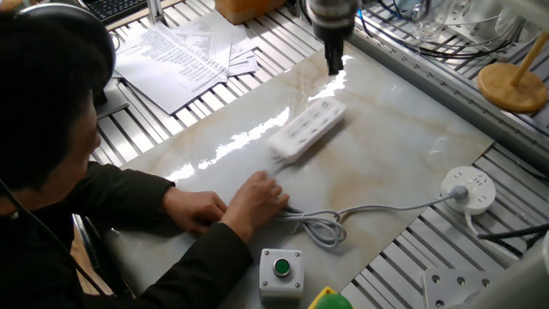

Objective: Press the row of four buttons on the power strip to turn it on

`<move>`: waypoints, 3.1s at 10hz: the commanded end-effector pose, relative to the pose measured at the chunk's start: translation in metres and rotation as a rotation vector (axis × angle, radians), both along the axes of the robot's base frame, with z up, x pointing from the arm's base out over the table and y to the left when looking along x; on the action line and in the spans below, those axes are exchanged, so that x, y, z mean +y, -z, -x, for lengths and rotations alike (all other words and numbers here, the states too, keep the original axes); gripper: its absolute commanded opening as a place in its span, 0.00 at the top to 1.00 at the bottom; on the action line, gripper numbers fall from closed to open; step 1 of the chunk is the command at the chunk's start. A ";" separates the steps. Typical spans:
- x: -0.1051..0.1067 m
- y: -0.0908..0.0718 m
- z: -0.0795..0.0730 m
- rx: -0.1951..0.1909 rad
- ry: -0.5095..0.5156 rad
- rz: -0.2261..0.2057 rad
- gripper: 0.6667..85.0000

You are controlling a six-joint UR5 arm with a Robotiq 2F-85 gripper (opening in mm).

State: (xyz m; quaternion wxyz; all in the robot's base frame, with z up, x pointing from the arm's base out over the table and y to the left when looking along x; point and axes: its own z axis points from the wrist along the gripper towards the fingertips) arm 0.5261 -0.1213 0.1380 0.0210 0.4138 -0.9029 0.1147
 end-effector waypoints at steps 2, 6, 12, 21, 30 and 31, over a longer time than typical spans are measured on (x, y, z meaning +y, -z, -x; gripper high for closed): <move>-0.025 0.061 -0.003 -0.059 -0.069 -0.023 1.00; -0.033 0.074 -0.010 -0.079 -0.062 0.010 1.00; -0.027 0.093 -0.016 -0.103 0.025 -0.007 1.00; 0.073 0.059 0.027 0.013 0.239 -0.134 1.00; 0.108 0.084 0.018 0.008 0.352 -0.214 1.00; 0.103 0.085 0.013 -0.006 0.339 -0.193 1.00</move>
